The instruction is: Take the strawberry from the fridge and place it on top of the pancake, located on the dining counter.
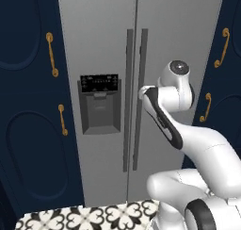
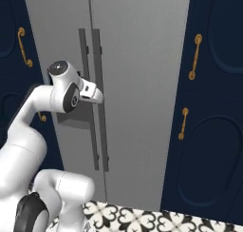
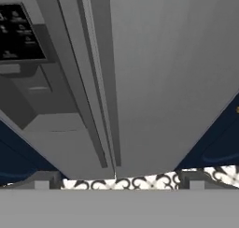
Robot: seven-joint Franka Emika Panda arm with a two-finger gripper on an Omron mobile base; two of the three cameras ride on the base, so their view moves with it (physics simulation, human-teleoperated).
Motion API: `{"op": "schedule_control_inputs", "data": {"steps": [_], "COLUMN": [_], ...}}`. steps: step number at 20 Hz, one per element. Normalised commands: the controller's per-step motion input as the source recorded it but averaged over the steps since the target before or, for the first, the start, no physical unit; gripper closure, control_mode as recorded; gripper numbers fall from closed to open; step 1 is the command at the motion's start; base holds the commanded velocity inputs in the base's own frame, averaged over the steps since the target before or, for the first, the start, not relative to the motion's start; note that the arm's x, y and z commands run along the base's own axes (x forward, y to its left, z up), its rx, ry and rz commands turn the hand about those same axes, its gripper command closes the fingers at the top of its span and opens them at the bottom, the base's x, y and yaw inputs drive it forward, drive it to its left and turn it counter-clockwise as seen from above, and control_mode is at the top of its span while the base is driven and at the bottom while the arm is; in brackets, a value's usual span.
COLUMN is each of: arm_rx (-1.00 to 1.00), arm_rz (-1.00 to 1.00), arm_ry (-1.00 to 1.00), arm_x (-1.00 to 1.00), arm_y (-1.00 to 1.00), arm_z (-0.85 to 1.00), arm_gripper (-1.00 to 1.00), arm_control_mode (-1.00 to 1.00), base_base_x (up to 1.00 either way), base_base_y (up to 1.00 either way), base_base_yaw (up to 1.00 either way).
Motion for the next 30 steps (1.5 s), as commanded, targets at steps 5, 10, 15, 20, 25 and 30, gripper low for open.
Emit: {"op": "schedule_control_inputs", "data": {"steps": [5, 10, 15, 20, 25, 30], "arm_rx": [-0.01, -0.01, -0.01, 0.0, -0.01, -0.01], "arm_rz": [0.0, 0.0, 0.0, 0.0, 0.0, 0.0], "arm_ry": [0.0, 0.0, 0.0, 0.0, 0.0, 0.0], "arm_x": [0.46, 0.39, 0.5, 0.72, 0.52, 0.43], "arm_y": [0.02, 0.02, 0.01, 0.0, 0.08, 0.03], "arm_z": [-0.23, -0.31, -0.29, -0.14, -0.14, -0.26], "arm_gripper": [-1.0, -1.0, -1.0, -1.0, -1.0, -1.0], "arm_control_mode": [-1.0, -1.0, -1.0, -1.0, -1.0, -1.0], "base_base_x": [0.0, 0.0, 0.0, 0.0, 0.0, 0.0], "base_base_y": [0.0, 0.0, 0.0, 0.0, 0.0, 0.0], "base_base_yaw": [0.0, 0.0, 0.0, 0.0, 0.0, 0.0]}}
